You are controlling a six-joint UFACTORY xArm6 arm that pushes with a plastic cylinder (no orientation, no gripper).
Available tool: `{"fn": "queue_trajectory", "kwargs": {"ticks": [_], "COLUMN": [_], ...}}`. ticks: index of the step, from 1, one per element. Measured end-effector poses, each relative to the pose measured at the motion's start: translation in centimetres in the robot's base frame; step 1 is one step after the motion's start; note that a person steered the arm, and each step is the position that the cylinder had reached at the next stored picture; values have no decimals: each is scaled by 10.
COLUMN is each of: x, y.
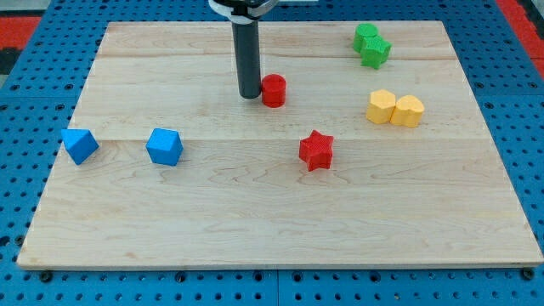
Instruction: Move the yellow hexagon towards the top center
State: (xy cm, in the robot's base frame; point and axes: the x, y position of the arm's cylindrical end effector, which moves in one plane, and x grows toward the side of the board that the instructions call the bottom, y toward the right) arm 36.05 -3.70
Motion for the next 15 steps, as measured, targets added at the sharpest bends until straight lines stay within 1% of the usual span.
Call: {"fn": "queue_trajectory", "kwargs": {"ticks": [1,2,3,4,5,6,7,10,11,12,13,14,15], "x": [45,69,73,73,65,44,22,-75,-100,-112,-108,-129,-149], "y": [47,154,219,228,215,207,179,28,97,106,131,147,143]}}
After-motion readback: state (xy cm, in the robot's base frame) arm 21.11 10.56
